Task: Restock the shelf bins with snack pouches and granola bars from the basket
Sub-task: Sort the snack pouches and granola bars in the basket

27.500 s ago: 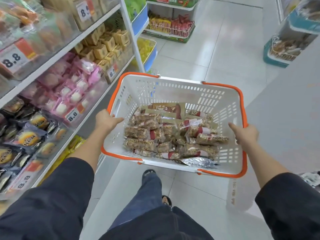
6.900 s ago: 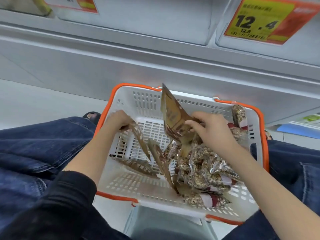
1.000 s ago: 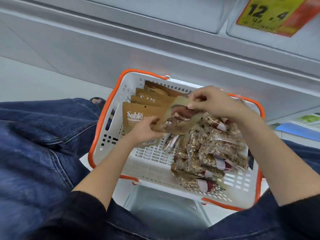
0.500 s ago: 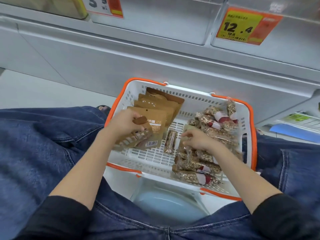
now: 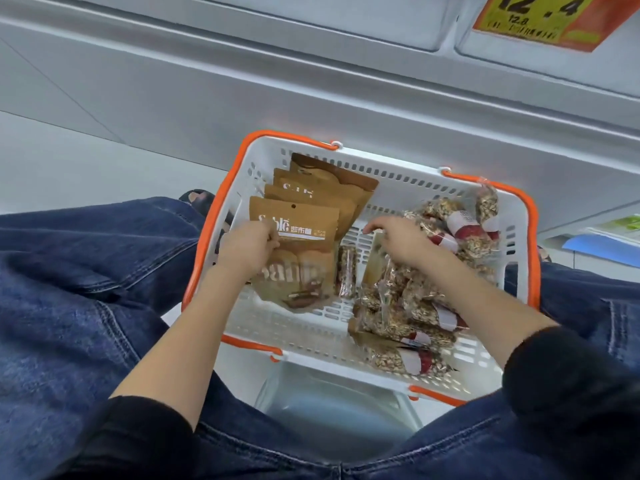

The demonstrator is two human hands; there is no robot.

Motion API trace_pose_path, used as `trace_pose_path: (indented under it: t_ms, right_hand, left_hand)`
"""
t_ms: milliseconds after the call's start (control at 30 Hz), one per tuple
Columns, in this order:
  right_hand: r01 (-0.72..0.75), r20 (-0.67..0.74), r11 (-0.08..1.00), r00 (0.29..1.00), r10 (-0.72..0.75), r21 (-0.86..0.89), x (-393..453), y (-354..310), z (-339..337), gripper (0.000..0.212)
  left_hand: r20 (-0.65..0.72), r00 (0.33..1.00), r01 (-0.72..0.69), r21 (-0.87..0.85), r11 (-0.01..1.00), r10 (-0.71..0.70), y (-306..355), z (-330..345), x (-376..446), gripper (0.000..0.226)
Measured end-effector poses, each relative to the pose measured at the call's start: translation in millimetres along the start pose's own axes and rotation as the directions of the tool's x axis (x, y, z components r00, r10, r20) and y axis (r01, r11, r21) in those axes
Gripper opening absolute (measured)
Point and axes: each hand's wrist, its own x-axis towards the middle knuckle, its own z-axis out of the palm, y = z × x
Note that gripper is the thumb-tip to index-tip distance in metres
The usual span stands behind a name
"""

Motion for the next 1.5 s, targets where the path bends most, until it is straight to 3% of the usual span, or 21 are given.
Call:
trace_pose_path:
  t_ms: [67,233,333,433,533,600,733,900,1000,1100,1200,1267,1367,1400,1433,1500]
  right_hand:
    - [0.036,0.129,0.986,0.992,-0.015,-0.164,19.6,-1.0,-4.8,0.046]
    - [0.142,0.400,0.887,0.915,0.052,-0.440,64.7,9.5,0.6,0.015]
    - [0.217,0.449,0.740,0.884,0.127,-0.637,75.7,8.0,6.0,0.023]
    - [0.275,0.455,0.554,0.864,0.217,-0.786,76.5,8.3,15.0,0.031]
    - [0.304,0.443,0.507,0.879,0.176,-0.806,72.0,14.4,16.7,0.023]
    - [0.300,0.436,0.582,0.894,0.105,-0.756,69.8,18.4,10.5,0.018]
    - [0.193,0.371,0.865,0.928,-0.008,-0.463,53.6,23.5,-12.4,0.012]
    - [0.176,0.201,0.973,0.969,-0.145,-0.147,12.4,21.2,-52.7,0.011]
    - [0.184,0.059,0.983,0.981,-0.184,-0.007,-14.3,19.4,-78.4,0.018]
    - [0.204,-0.026,0.975,0.979,-0.202,0.090,-42.5,9.2,-100.9,0.021]
    - [0.179,-0.068,0.958,0.984,-0.168,0.223,-68.7,7.8,-106.7,0.019]
    - [0.119,-0.107,0.896,0.991,-0.081,0.428,-84.7,9.0,-100.6,0.016]
    - [-0.009,-0.017,0.723,0.999,0.029,0.691,-96.9,3.8,-83.6,0.009]
    - [-0.042,0.027,0.739,0.999,0.032,0.672,-97.2,0.6,-77.1,0.007]
    - [-0.035,0.051,0.828,0.999,0.007,0.559,-96.3,-2.2,-70.2,0.008]
    - [0.018,0.085,0.957,0.995,-0.044,0.291,-91.8,-5.7,-54.2,0.007]
  left_hand:
    - [-0.122,0.992,0.004,0.031,1.000,0.000,-4.7,-0.8,6.2,0.008]
    - [-0.057,0.998,-0.028,-0.157,0.987,0.019,-17.9,19.0,9.2,0.030]
    - [-0.038,0.996,-0.087,-0.076,0.993,0.084,-14.9,26.3,13.9,0.050]
    - [-0.035,0.997,-0.064,-0.071,0.995,0.062,-14.9,26.9,16.8,0.054]
    - [-0.055,0.997,-0.054,-0.155,0.986,0.046,-17.2,25.5,15.5,0.056]
    - [-0.083,0.995,-0.069,-0.169,0.983,0.055,-15.8,24.2,14.8,0.055]
    - [-0.142,0.986,-0.103,-0.092,0.990,0.089,-2.4,19.8,12.6,0.056]
    - [-0.245,0.948,-0.236,-0.121,0.964,0.201,24.7,15.5,2.4,0.044]
    - [-0.185,0.948,-0.298,-0.219,0.929,0.260,45.0,18.7,-8.1,0.049]
    - [-0.163,0.969,-0.241,-0.468,0.850,0.185,61.4,10.5,-18.7,0.057]
    - [-0.127,0.990,-0.134,-0.698,0.704,0.062,63.2,-12.9,-22.9,0.027]
    - [-0.099,0.994,-0.101,-0.793,0.600,0.037,60.7,-31.0,-26.9,0.017]
    - [-0.069,0.997,-0.055,-0.906,0.421,-0.018,60.9,-53.9,-35.7,0.009]
    - [-0.104,0.994,-0.085,-0.905,0.418,-0.024,60.0,-60.1,-38.5,0.008]
    - [-0.156,0.988,-0.133,-0.861,0.491,-0.007,58.2,-66.3,-41.1,0.007]
    - [-0.209,0.973,-0.217,-0.653,0.726,0.102,51.1,-75.6,-45.6,0.005]
